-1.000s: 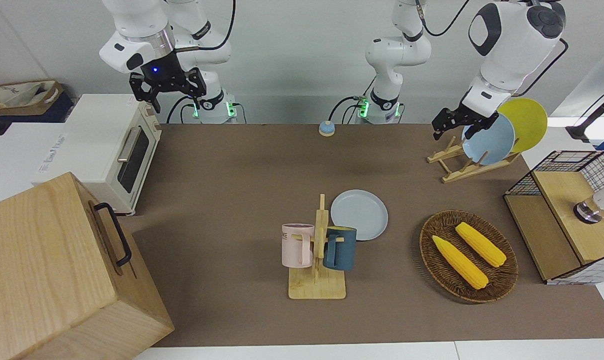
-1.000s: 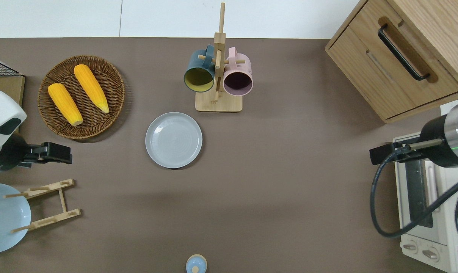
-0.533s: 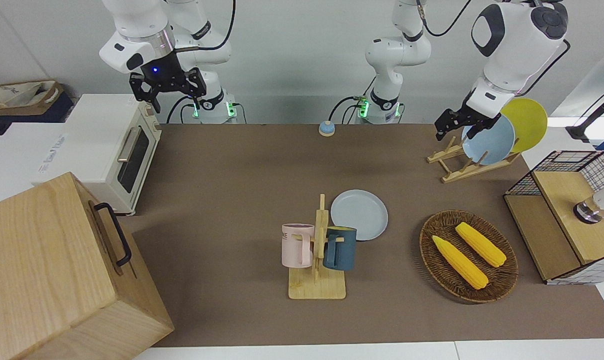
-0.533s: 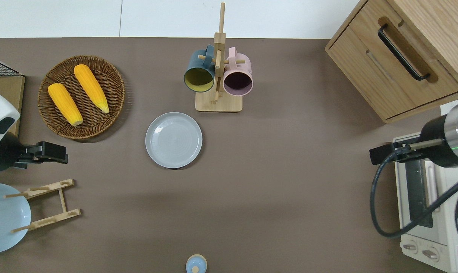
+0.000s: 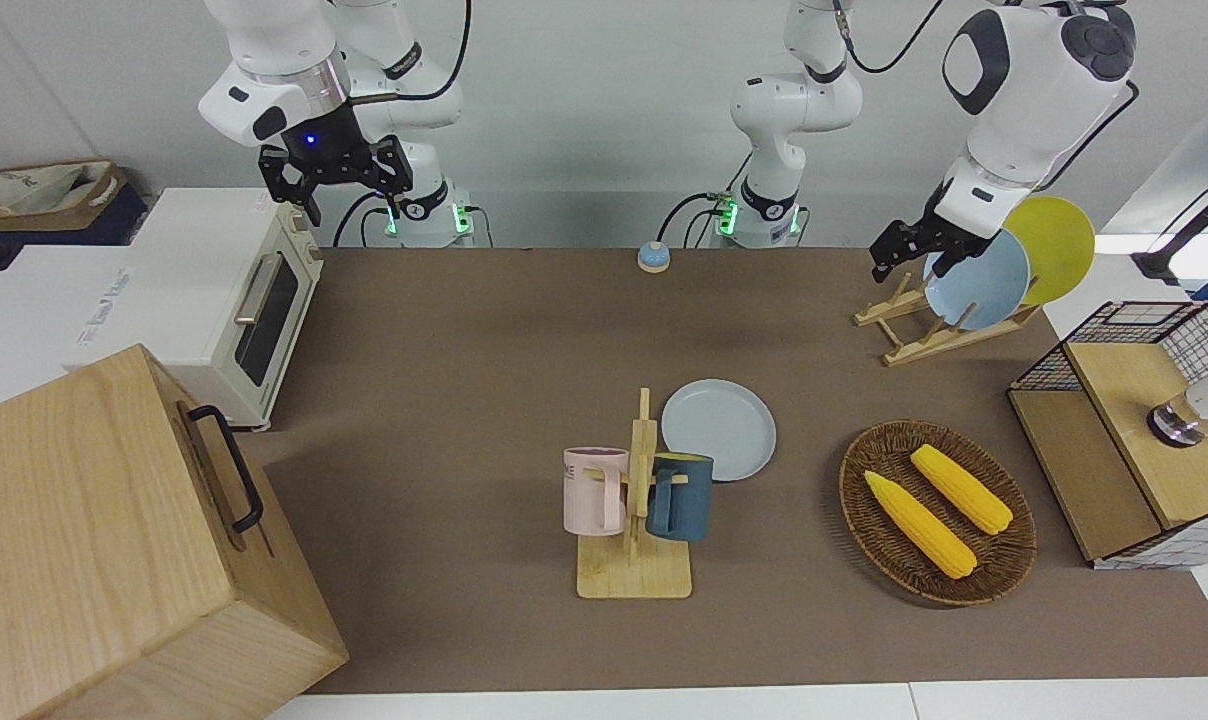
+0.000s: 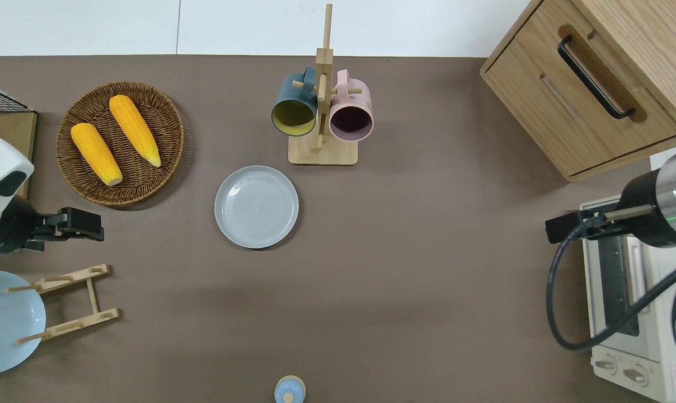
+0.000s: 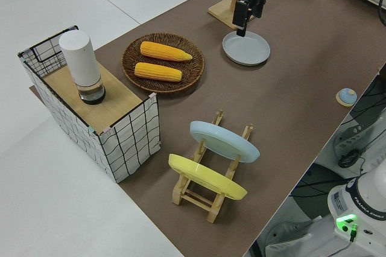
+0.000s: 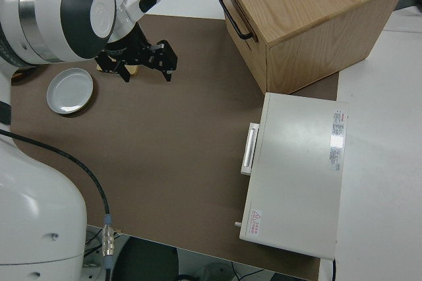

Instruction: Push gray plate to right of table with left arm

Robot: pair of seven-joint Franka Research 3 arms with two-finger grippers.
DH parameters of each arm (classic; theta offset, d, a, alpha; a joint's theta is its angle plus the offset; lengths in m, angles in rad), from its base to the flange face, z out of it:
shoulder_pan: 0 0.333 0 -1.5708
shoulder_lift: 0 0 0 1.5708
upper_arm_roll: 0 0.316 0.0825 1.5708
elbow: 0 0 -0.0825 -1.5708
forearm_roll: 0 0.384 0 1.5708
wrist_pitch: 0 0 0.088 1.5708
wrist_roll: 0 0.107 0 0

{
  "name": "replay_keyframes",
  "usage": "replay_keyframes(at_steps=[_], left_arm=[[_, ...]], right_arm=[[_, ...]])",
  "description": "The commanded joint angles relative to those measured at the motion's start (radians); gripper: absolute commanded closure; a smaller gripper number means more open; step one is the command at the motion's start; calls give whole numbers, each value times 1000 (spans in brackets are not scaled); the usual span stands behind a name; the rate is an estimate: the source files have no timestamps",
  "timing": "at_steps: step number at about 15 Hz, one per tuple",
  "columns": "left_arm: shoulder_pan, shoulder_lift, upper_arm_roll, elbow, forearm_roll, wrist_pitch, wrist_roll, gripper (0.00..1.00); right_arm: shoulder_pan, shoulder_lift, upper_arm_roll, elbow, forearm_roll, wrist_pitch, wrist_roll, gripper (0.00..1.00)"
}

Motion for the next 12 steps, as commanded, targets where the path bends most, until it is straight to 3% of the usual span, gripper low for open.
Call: replay_keyframes(at_steps=[1, 7, 12], left_arm=[[-9, -12, -6, -39, -7, 32, -83, 0], [-12, -6, -12, -97, -64, 106, -212, 2], [-24, -3, -60, -182, -64, 224, -332, 5]], right_arm=[[-20, -3, 15, 8, 10, -14, 1, 17], [-20, -3, 13, 8, 10, -14, 2, 17], [-20, -3, 13, 8, 10, -14, 1, 17]])
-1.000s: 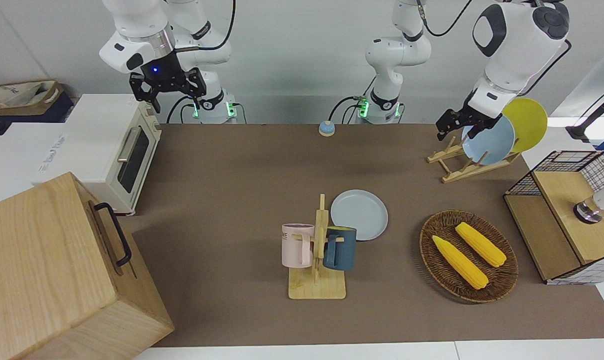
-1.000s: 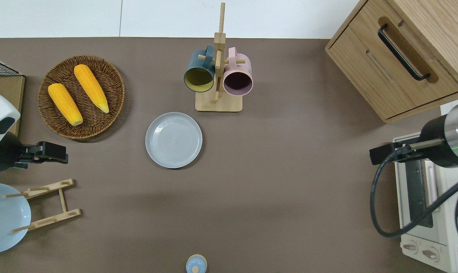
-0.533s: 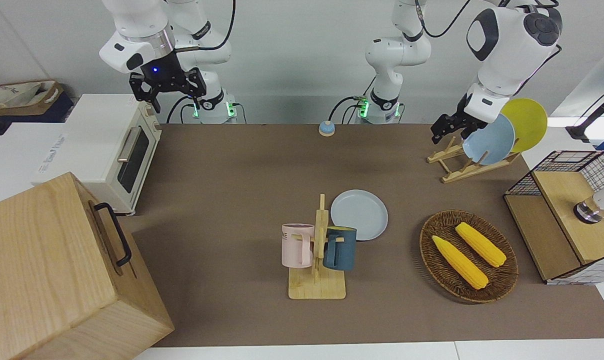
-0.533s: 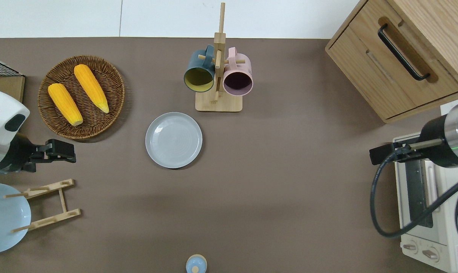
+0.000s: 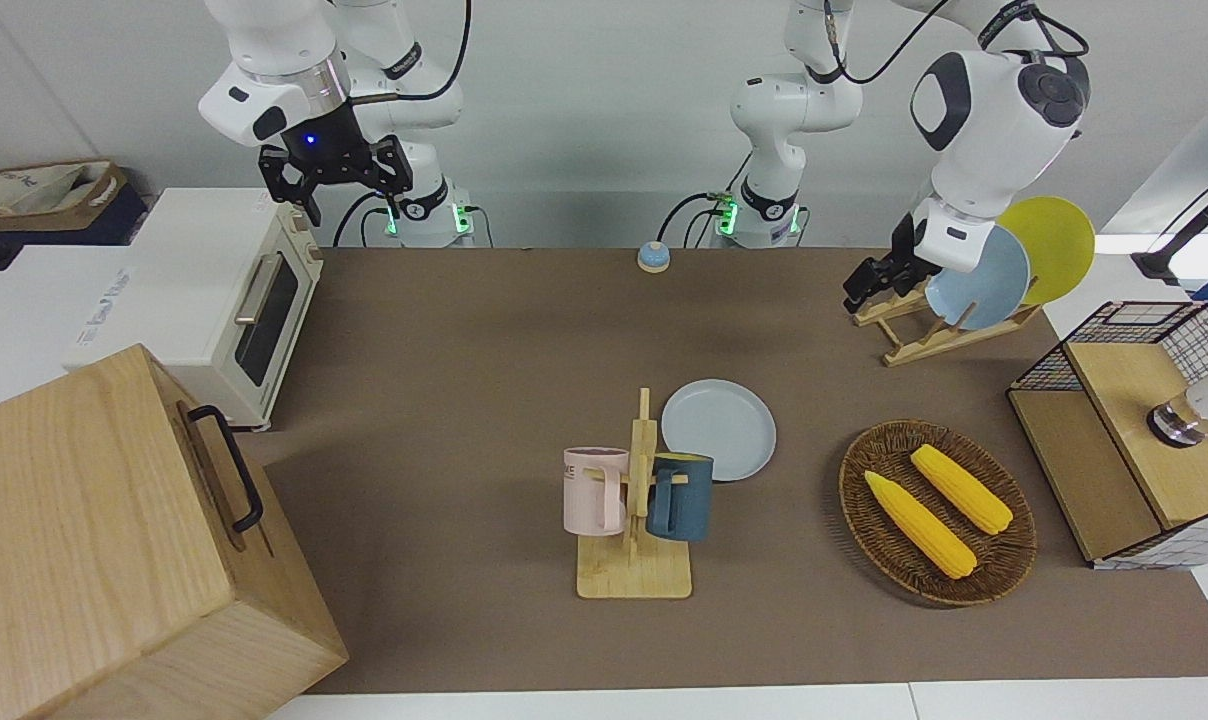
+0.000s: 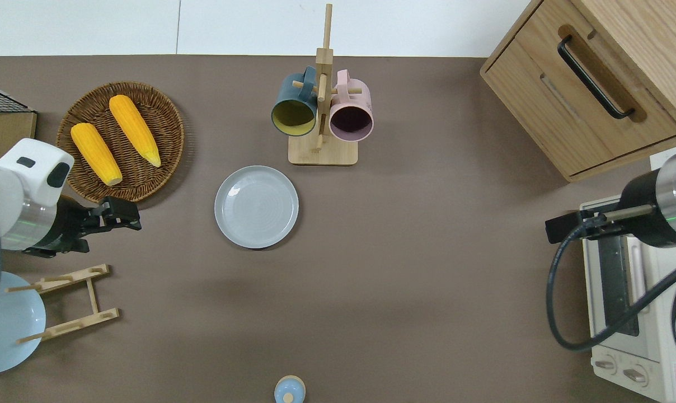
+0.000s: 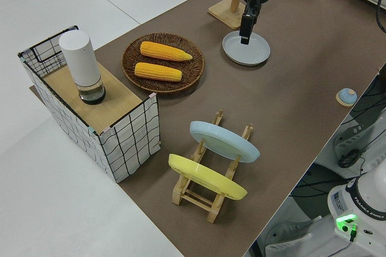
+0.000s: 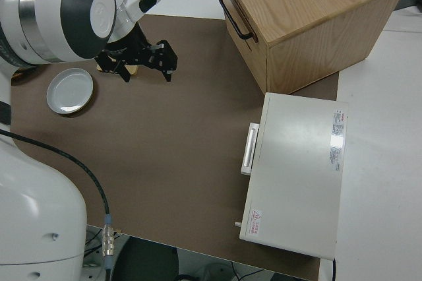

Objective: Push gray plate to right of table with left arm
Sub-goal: 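Move the left gripper forward to the near edge of the gray plate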

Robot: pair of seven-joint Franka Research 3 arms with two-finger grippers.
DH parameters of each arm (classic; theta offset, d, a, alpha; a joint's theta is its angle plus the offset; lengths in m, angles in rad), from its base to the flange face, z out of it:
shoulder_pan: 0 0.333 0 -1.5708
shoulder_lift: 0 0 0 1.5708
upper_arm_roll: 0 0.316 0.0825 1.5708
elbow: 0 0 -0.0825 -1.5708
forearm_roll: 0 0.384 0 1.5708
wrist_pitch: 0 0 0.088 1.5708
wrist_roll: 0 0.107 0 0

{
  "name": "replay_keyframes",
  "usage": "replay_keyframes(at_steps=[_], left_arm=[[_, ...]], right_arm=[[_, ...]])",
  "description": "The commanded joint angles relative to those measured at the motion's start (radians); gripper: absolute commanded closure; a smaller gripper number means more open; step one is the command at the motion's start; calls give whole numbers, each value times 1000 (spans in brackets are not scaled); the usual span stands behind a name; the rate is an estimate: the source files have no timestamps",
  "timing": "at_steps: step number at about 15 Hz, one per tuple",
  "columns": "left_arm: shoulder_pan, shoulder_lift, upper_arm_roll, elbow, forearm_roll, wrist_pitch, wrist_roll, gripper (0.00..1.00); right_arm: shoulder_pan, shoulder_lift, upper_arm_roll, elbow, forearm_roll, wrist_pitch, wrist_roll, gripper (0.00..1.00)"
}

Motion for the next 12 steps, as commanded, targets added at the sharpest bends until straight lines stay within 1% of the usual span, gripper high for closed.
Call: replay_keyframes(at_steps=[1, 3, 5, 7, 12], left_arm=[[-25, -10, -16, -76, -12, 85, -77, 5], [-51, 8, -16, -105, -11, 119, -94, 5], [-61, 13, -17, -148, -11, 188, -119, 5], [-77, 16, -20, -180, -11, 225, -142, 5], [-112, 88, -22, -193, -11, 307, -191, 5]], right_arm=[[-20, -3, 13, 8, 10, -14, 2, 17], [-20, -3, 13, 8, 10, -14, 2, 17], [-20, -3, 13, 8, 10, -14, 1, 17], [-20, -3, 13, 8, 10, -14, 1, 17], [-20, -3, 15, 8, 10, -14, 2, 17]])
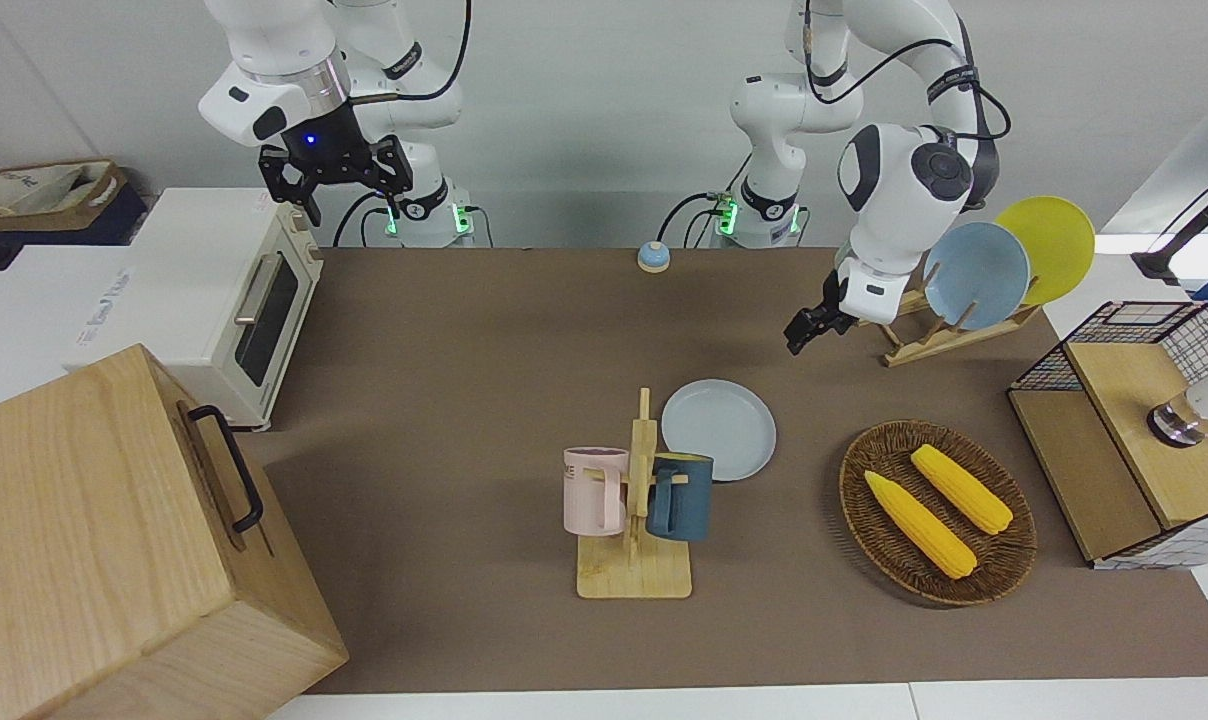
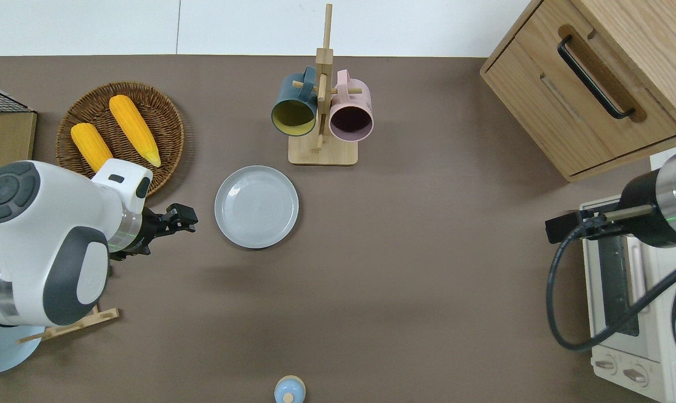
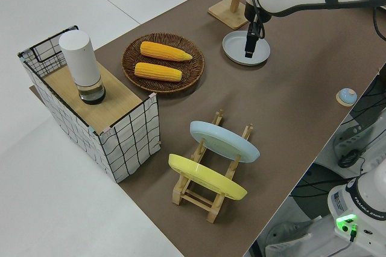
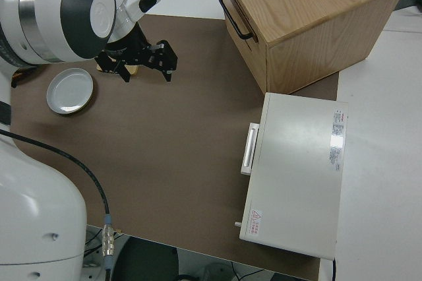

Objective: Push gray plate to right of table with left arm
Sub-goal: 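Move the left gripper forward to the near edge of the gray plate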

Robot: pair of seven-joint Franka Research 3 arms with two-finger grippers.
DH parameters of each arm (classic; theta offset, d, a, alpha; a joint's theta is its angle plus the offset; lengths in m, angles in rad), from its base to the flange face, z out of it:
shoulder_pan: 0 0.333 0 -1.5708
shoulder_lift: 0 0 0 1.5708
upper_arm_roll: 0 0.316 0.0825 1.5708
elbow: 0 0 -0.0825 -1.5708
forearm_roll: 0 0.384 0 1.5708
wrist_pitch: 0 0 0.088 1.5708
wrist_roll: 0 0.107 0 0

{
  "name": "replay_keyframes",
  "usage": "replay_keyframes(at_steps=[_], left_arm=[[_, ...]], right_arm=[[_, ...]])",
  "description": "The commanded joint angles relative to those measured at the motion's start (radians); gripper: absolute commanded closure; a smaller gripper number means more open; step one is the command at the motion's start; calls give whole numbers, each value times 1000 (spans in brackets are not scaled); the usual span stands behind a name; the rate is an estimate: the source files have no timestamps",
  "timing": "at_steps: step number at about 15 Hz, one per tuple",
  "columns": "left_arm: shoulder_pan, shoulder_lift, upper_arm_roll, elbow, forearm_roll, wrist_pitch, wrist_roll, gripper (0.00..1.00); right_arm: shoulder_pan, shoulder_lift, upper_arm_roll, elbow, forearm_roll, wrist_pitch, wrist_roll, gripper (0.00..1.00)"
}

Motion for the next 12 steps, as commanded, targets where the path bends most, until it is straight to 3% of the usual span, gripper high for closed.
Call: replay_keyframes(at_steps=[1, 4, 12], left_arm=[[-49, 49, 9, -28, -10, 96, -57, 5], [-78, 112, 9, -31, -3, 165, -91, 5], [-108, 206, 9, -31, -1, 264, -100, 5]], right_arm=[[-20, -3, 13, 8, 10, -14, 1, 17], [-20, -3, 13, 8, 10, -14, 2, 17], [-20, -3, 13, 8, 10, -14, 1, 17]])
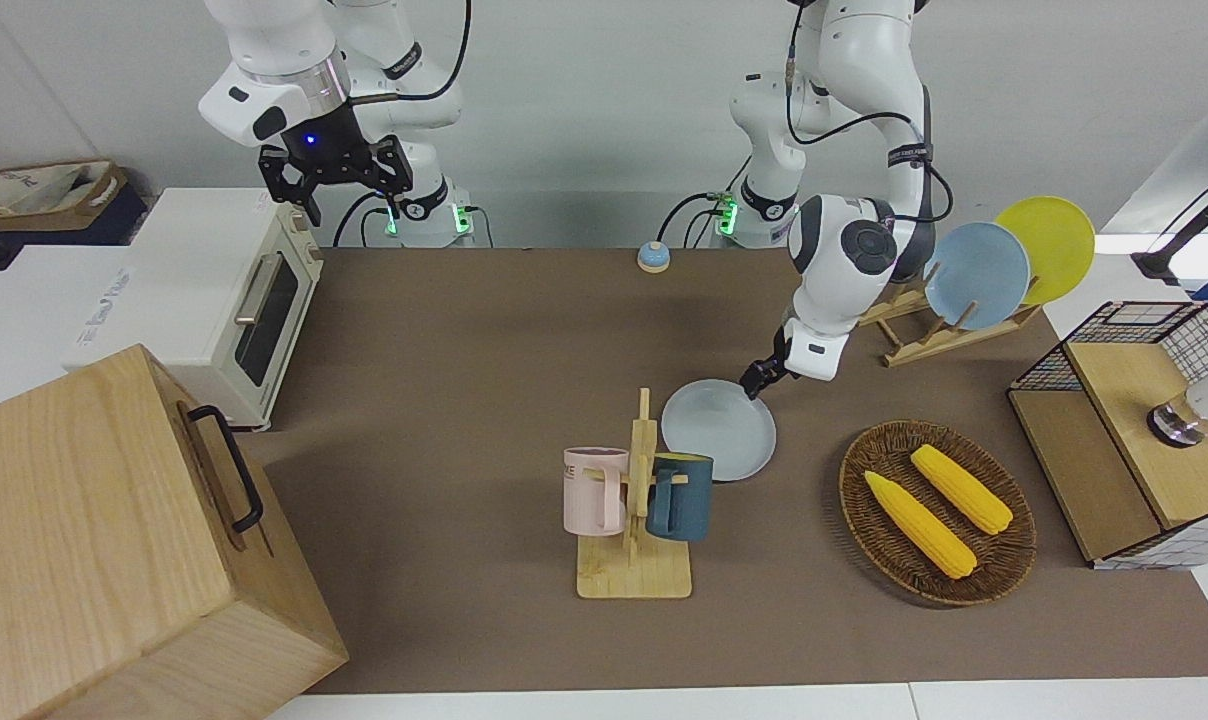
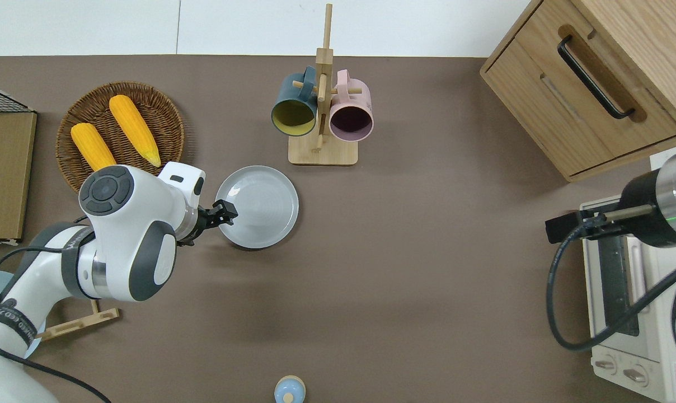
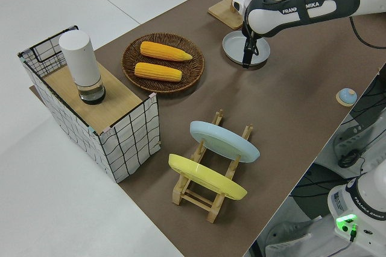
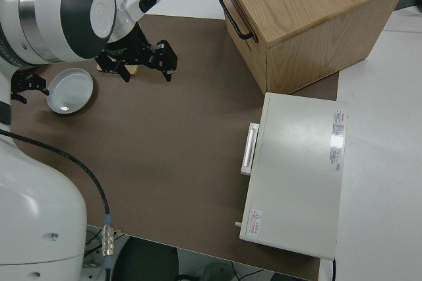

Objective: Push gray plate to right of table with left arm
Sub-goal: 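Move the left gripper forward to the near edge of the gray plate, then press the left gripper against the gray plate's edge and start pushing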

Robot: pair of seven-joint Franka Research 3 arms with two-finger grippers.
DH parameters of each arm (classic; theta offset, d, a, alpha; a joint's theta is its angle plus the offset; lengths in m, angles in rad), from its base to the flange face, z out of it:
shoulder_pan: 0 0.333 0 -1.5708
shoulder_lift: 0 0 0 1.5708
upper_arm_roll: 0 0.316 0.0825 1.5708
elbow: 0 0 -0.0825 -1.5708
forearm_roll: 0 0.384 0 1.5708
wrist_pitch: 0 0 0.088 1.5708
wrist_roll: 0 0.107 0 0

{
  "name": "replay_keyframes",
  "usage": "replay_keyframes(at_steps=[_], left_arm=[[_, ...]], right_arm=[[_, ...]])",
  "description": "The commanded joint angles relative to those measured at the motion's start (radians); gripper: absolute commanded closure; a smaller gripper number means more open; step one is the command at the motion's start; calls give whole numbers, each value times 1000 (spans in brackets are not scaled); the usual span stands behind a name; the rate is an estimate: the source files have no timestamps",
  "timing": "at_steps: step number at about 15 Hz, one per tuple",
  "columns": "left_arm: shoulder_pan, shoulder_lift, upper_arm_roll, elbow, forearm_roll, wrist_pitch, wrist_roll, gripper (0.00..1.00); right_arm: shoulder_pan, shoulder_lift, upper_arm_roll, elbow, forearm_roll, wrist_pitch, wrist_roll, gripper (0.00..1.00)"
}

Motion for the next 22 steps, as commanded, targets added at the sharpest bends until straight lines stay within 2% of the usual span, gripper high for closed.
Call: replay_keyframes(at_steps=[1, 12, 14, 17, 20, 22], left_arm=[[-30, 29, 13, -11, -1, 64, -19, 5], [-36, 50, 13, -13, -1, 86, -17, 13], [-37, 59, 13, -11, -1, 86, -17, 59], [-44, 63, 13, -11, 0, 86, -17, 69], [-44, 63, 13, -11, 0, 86, -15, 230], [-45, 63, 13, -13, 0, 86, -17, 422]], right_arm=[[-20, -3, 15, 8, 10, -14, 2, 17], [-20, -3, 15, 8, 10, -14, 1, 17], [-20, -3, 13, 8, 10, -14, 2, 17], [-20, -3, 13, 8, 10, -14, 2, 17], [-20, -3, 13, 8, 10, -14, 1, 17], [-20, -3, 15, 8, 10, -14, 2, 17]])
